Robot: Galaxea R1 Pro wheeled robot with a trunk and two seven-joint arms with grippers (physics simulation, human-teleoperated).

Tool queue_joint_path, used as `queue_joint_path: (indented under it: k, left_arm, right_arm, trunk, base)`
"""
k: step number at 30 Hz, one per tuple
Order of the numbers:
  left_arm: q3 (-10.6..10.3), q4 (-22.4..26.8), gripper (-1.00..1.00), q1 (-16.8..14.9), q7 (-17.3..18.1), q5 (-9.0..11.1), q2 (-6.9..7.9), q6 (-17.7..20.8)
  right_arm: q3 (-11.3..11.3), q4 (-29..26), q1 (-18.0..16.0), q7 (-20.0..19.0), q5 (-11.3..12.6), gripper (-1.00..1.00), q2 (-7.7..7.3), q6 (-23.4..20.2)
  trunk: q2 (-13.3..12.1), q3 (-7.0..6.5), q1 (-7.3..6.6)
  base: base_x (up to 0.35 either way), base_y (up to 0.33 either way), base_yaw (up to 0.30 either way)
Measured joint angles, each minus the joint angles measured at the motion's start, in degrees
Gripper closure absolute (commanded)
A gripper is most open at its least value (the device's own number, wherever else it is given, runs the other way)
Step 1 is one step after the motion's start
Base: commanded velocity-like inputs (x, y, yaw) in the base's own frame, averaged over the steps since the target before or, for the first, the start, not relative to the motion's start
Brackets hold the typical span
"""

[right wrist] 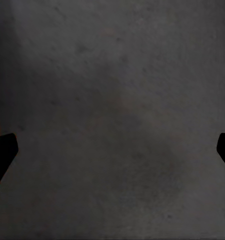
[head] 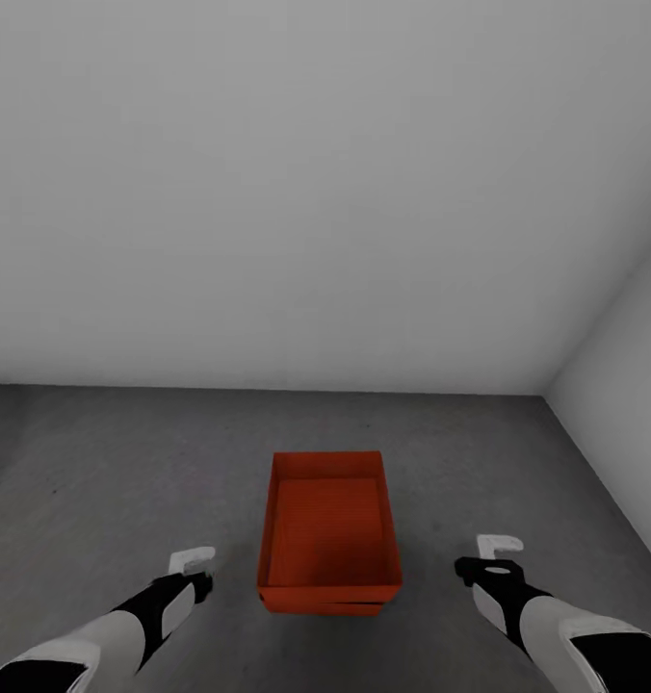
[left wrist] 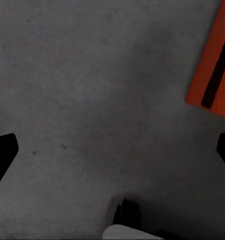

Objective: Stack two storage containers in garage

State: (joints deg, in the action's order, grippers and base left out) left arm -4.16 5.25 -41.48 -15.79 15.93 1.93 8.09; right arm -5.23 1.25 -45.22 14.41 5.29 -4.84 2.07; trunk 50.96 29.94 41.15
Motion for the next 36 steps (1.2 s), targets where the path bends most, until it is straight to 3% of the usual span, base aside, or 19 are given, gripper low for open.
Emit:
queue_joint_path:
  k: [5,10,16,25,36]
  left_arm:
    - [-0.02,-4.05,-1.00,0.00,-0.01,1.15,0.14,-2.64]
    - [-0.04,-5.02,-1.00,0.08,-0.05,1.39,0.23,-3.12]
    - [-0.04,-5.16,-1.00,0.04,-0.05,1.33,0.26,-3.45]
    - [-0.06,-5.23,-1.00,0.43,-0.06,1.27,-0.03,-3.55]
    - [0.00,-5.22,-1.00,5.18,-0.05,1.37,-0.21,-5.32]
  right_arm:
    - [0.00,0.37,-0.04,-0.05,0.02,-1.00,-0.21,0.02]
    - [0.03,0.47,1.04,-0.05,0.05,-1.00,-0.48,0.06]
    - [0.03,0.44,5.50,-0.11,0.00,-1.00,-1.07,0.18]
    - [-0.09,0.43,9.87,-0.31,-0.44,-1.00,-0.78,0.76]
    - [-0.11,0.43,17.73,-3.58,-0.59,-1.00,-0.39,2.04]
  trunk:
    - [-2.01,-0.90,-1.10]
    - [-4.02,-1.80,-2.20]
    - [-6.43,-2.88,-3.52]
    - [-10.04,-4.50,-5.50]
    - [-14.46,-6.47,-7.92]
  base:
    - [0.000,0.000,0.000]
    - [0.000,0.000,0.000]
    - [0.000,0.000,0.000]
    - [0.000,0.000,0.000]
    - [0.000,0.000,0.000]
